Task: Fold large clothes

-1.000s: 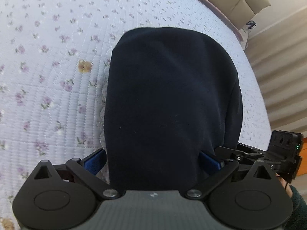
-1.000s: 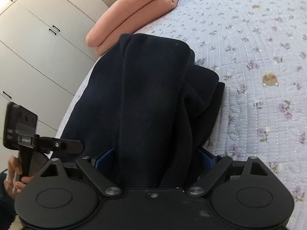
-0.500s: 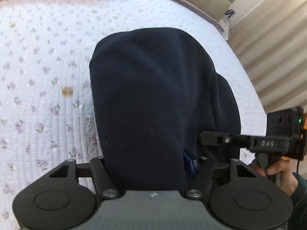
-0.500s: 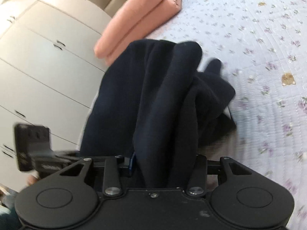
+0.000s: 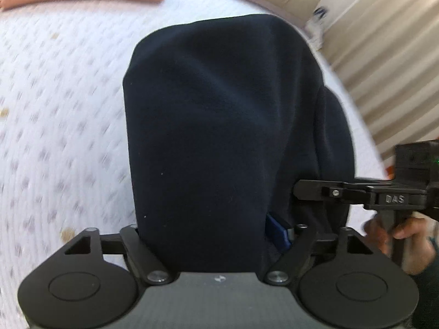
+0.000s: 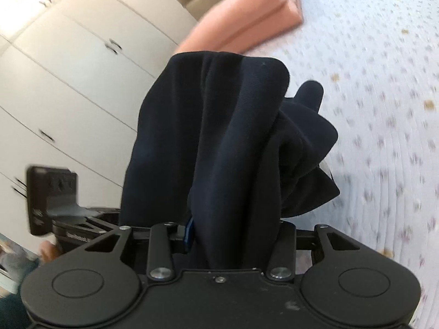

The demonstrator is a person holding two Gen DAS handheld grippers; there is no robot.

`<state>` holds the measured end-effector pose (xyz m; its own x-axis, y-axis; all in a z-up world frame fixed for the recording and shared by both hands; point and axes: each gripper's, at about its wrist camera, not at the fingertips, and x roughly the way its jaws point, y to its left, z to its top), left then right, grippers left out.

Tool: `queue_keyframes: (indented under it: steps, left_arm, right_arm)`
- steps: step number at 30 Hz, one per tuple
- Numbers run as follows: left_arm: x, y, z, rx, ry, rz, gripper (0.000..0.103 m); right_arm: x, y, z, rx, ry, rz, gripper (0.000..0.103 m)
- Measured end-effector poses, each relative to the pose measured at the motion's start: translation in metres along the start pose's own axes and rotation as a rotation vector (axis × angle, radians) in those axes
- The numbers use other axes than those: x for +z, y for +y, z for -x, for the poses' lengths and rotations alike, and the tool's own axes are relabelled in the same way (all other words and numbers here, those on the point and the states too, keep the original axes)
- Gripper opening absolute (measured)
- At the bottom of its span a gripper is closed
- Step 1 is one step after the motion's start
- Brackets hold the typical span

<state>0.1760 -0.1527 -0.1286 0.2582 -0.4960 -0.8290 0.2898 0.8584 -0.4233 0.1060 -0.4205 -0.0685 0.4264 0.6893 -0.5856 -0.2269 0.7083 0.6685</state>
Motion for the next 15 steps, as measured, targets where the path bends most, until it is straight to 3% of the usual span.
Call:
queue_keyframes:
  steps: [3,4,5,7,10,15]
  left_arm:
    - [-0.017,0.010,-0.026,0.156,0.031,-0.036,0.088]
    - [-0.024,0.012,-0.024,0.194,-0.014,-0.074,0.097]
    - [-0.028,0.014,-0.019,0.209,-0.048,-0.096,0.103]
    - [-0.036,0.020,-0.011,0.204,-0.070,-0.097,0.103]
    - [-0.048,0.028,-0.006,0.196,-0.065,-0.108,0.103]
    - [-0.049,0.024,0.000,0.202,-0.070,-0.121,0.103]
  right_arm:
    - [-0.027,-0.016,-0.029,-0.113,0.046,0.015,0.056]
    - [-0.033,-0.022,-0.033,-0.145,0.029,0.029,0.061]
    - [-0.038,-0.027,-0.033,-0.164,0.001,0.052,0.077]
    - [-0.044,-0.035,-0.033,-0.204,-0.015,0.093,0.085]
    - [-0.050,-0.036,-0.026,-0.238,-0.021,0.165,0.086]
    - [-0.045,-0.045,-0.003,-0.283,-0.006,0.172,0.090]
